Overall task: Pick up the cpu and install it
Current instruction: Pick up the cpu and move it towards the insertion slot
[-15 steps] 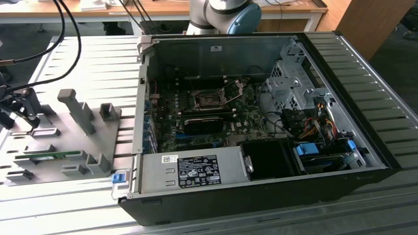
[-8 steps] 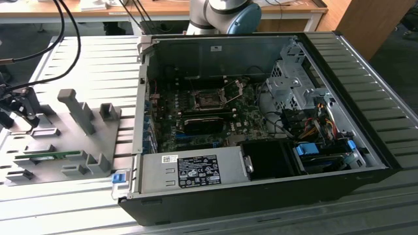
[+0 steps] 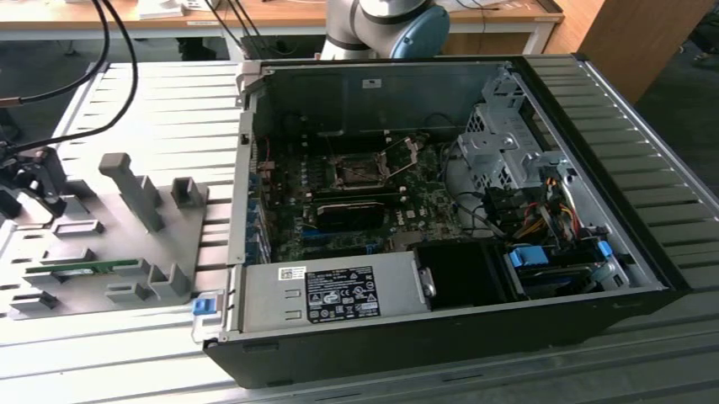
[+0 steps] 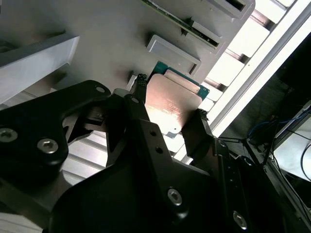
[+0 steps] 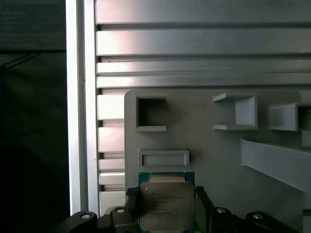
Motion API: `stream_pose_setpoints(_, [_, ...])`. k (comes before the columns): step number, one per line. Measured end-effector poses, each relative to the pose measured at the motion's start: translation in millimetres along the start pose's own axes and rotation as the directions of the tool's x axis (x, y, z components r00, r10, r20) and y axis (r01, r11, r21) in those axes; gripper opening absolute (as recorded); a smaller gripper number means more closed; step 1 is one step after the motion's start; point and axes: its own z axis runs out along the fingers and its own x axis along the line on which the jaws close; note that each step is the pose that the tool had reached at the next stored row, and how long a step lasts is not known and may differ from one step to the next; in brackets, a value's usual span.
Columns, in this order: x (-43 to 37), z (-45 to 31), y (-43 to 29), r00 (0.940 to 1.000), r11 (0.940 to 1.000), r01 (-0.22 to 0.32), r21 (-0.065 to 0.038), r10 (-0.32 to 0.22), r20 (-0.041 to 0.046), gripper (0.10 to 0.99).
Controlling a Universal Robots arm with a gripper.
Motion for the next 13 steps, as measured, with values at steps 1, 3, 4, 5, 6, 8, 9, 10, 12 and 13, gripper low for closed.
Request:
stream_pose_setpoints(1, [0.0,-0.9,0.0,1.0000,1.0000,0.000,0.000,0.000,0.0001,0.541])
stream_pose_setpoints(3, [-0.1,-2.9,0.0,1.0000,1.0000,0.000,0.000,0.000,0.0001,0.541])
stream_pose_setpoints(4, [-0.1,-4.1,0.1,1.0000,1.0000,0.000,0.000,0.000,0.0001,0.541])
stream_pose_setpoints(5, [-0.1,-5.4,0.1,1.0000,1.0000,0.000,0.000,0.000,0.0001,0.541])
stream_pose_setpoints(6, [-0.2,-6.9,0.1,1.0000,1.0000,0.000,0.000,0.000,0.0000,0.541])
stream_pose_setpoints(8, [-0.2,-9.1,0.1,1.0000,1.0000,0.000,0.000,0.000,0.0001,0.541])
stream_pose_setpoints(9, [-0.2,-10.1,0.2,1.0000,1.0000,0.000,0.000,0.000,0.0001,0.541])
stream_pose_setpoints(10, [-0.2,-11.0,0.2,1.0000,1.0000,0.000,0.000,0.000,0.0001,0.541])
stream_pose_setpoints(12, [-0.3,-12.7,0.2,1.0000,1.0000,0.000,0.000,0.000,0.0000,0.541])
stream_pose_setpoints(13, [-0.3,-13.4,0.2,1.0000,1.0000,0.000,0.000,0.000,0.0001,0.541])
